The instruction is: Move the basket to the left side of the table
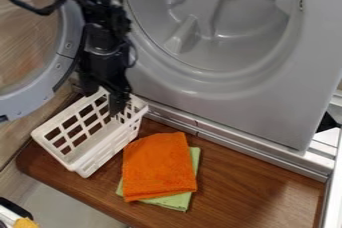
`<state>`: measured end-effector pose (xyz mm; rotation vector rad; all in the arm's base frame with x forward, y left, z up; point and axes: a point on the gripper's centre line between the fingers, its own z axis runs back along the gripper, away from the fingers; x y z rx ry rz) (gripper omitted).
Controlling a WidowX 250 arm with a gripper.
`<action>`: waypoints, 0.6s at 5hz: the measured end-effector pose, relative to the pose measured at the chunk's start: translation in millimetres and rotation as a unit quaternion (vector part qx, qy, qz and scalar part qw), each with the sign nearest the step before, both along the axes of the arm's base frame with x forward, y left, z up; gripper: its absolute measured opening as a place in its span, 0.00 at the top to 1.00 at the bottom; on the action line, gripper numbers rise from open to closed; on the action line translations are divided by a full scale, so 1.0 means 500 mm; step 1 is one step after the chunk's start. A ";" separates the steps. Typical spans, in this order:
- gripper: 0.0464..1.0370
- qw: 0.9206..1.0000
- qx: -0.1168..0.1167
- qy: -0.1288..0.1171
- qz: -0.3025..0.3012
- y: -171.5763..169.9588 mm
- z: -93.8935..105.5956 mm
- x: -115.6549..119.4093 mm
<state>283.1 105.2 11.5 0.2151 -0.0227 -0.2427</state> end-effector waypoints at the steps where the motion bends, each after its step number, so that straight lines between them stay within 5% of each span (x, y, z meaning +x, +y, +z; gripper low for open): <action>1: 0.03 1.000 0.021 -0.009 -0.017 -0.044 0.042 0.013; 3: 0.04 0.997 -0.024 -0.033 -0.058 -0.149 0.052 0.004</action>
